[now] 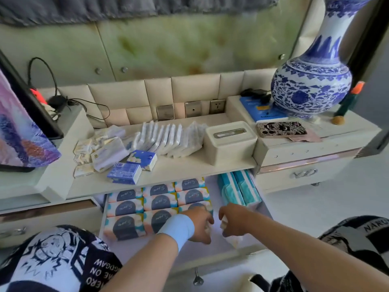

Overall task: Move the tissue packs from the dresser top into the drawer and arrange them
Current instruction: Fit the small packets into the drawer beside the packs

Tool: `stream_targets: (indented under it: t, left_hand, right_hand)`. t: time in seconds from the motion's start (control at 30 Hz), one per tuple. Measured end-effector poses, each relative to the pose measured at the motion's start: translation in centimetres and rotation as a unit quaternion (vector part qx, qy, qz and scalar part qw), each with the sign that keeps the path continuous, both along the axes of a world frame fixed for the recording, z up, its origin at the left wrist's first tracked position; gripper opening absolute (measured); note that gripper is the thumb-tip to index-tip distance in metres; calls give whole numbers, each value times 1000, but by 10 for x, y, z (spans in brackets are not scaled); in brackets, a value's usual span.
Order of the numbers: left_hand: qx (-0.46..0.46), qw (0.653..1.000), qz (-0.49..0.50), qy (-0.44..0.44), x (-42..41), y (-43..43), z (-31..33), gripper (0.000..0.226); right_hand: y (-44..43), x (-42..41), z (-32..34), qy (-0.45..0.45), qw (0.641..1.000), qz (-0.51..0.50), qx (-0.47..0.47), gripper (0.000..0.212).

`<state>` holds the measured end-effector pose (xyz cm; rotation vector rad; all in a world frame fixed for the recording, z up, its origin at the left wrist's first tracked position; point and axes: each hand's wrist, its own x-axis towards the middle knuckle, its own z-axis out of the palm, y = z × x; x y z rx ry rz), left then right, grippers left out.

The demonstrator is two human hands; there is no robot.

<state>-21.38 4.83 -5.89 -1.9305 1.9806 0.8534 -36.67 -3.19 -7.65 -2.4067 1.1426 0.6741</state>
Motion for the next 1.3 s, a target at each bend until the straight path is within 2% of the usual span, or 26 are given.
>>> stream_targets:
  t: [0.07, 0.17, 0.23, 0.4, 0.53, 0.63, 0.7, 0.77, 0.87, 0.93, 1.03, 1.13, 1.3]
  left_hand:
    - [10, 1000, 12, 12, -7, -2, -6, 72]
    - [17, 999, 43, 19, -12, -6, -11, 61]
    - [29, 997, 66, 16, -12, -6, -14, 50]
    - [38, 996, 78, 11, -2, -7, -22, 39]
    - [12, 994, 100, 32, 4, -11, -21, 39]
    - [-22, 990, 134, 32, 9, -20, -18, 44]
    - [-63, 989, 131, 6, 13, -27, -16, 41]
    - [-118, 986, 112, -41, 18, -32, -15, 39]
    - [-153, 981, 98, -71, 25, -34, -22, 58]
    - [-152, 982, 95, -56, 25, -37, -25, 57]
    - [-135, 986, 97, -17, 24, -40, -32, 36]
    - [-104, 987, 125, -2, 28, -37, -36, 48]
    - [-97, 983, 154, 20, 37, -37, -37, 62]
  right_hand:
    - [-2, -6, -2, -23, 1000, -16, 13, 67]
    - [-6, -16, -2, -46, 996, -51, 54, 70]
    - [-9, -20, -3, -57, 995, -61, 58, 63]
    - [-23, -20, -8, -61, 998, -16, 22, 24]
    - [-33, -20, -7, -169, 972, -140, 88, 21]
    - [-38, -18, -5, -215, 953, -178, 118, 27]
    - [-41, -17, -4, -211, 961, -153, 95, 35]
    - [-40, -16, -4, -163, 981, -102, 21, 43]
    - [-35, -17, -13, -101, 993, -3, -67, 47]
    - [-33, -16, -21, -81, 992, 45, -87, 45]
    - [-30, -9, -37, -47, 992, 85, -83, 44]
    - [-21, 2, -51, 4, 988, 130, -79, 50]
    - [-18, 14, -52, 47, 969, 204, -135, 43]
